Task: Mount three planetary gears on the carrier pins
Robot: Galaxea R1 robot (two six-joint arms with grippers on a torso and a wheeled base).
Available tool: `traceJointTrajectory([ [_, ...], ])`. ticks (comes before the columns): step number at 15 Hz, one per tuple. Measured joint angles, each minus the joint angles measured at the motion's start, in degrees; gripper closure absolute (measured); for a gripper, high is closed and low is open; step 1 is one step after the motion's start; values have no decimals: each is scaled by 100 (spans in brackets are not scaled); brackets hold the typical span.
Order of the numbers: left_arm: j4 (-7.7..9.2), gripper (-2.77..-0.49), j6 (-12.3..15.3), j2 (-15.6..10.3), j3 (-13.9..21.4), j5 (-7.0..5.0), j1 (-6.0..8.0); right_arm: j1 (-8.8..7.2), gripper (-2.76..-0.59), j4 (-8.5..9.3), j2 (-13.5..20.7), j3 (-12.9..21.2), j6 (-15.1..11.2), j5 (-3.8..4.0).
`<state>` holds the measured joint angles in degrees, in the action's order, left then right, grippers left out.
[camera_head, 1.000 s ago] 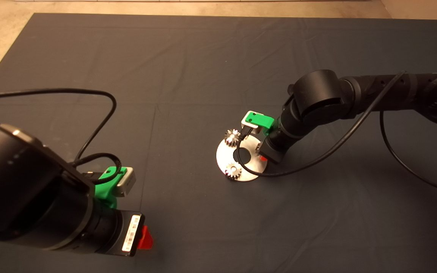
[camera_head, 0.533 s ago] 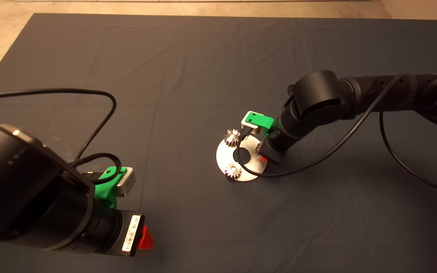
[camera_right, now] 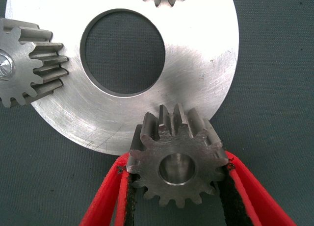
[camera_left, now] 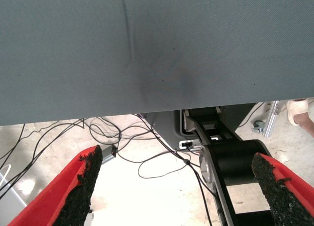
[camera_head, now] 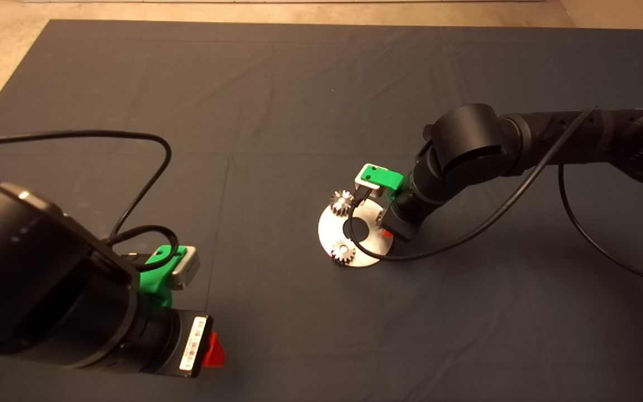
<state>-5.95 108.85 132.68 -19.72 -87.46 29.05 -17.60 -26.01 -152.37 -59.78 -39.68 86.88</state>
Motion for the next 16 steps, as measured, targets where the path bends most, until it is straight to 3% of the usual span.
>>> traceJointTrajectory([
  [16, 0, -217, 0, 0, 0, 0, 2, -20, -98, 0, -2, -9, 0, 0],
])
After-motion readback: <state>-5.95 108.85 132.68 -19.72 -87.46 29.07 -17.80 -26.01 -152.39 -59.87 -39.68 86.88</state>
